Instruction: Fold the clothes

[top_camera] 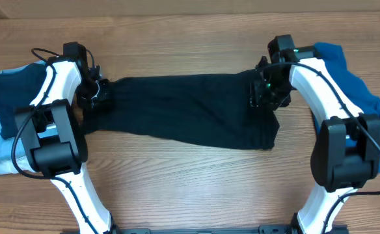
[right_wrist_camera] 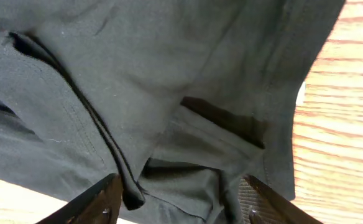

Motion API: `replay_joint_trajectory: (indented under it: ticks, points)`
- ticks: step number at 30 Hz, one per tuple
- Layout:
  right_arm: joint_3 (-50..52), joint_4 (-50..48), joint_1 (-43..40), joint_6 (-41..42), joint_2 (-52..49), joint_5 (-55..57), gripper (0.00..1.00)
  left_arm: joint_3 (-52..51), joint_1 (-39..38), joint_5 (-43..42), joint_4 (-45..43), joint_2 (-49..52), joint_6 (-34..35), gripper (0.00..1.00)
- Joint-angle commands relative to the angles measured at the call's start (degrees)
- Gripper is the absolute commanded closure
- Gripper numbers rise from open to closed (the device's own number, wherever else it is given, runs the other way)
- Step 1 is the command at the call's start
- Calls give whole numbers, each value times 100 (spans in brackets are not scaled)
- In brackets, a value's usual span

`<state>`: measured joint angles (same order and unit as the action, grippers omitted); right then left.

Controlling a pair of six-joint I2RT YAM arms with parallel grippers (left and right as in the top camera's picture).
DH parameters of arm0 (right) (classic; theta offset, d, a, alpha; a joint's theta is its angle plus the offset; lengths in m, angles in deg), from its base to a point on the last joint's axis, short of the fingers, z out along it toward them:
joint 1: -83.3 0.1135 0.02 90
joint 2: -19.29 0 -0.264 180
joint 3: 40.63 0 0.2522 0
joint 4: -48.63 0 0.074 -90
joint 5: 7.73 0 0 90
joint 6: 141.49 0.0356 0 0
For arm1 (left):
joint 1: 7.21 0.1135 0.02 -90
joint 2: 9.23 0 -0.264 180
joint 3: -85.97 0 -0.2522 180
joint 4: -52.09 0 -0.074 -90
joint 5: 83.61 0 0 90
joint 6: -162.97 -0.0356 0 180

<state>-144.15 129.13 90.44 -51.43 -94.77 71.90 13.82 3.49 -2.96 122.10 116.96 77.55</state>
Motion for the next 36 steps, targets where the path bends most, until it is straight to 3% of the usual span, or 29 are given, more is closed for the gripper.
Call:
replay_joint_trajectory:
  ticks: [1,6,12,21,23,26,27,29,36]
  points:
    - [20,-90,-13,-4,-74,-131,45,-173,83,31,22,101,57,61]
    - [46,61,59,-393,-85,-863,39,-173,85,33,-20,101,57,61]
    - [551,267,437,-588,-87,-905,34,-173,85,33,-24,101,57,60]
    - [1294,-540,1099,-605,-90,-903,35,-173,85,33,-11,101,57,60]
    - [1294,-713,1113,-579,-90,-901,42,-173,85,33,4,101,57,60]
    - [1294,-778,1113,-584,-90,-863,43,-173,85,33,2,101,55,60]
    - [1294,-778,1113,-584,-90,-857,56,-173,85,35,2,101,55,60]
    - [1294,-774,1113,-579,-90,-758,94,-173,85,35,2,101,55,60]
    - [1047,-527,1113,286,623,481,96,-173,85,55,-2,101,13,60]
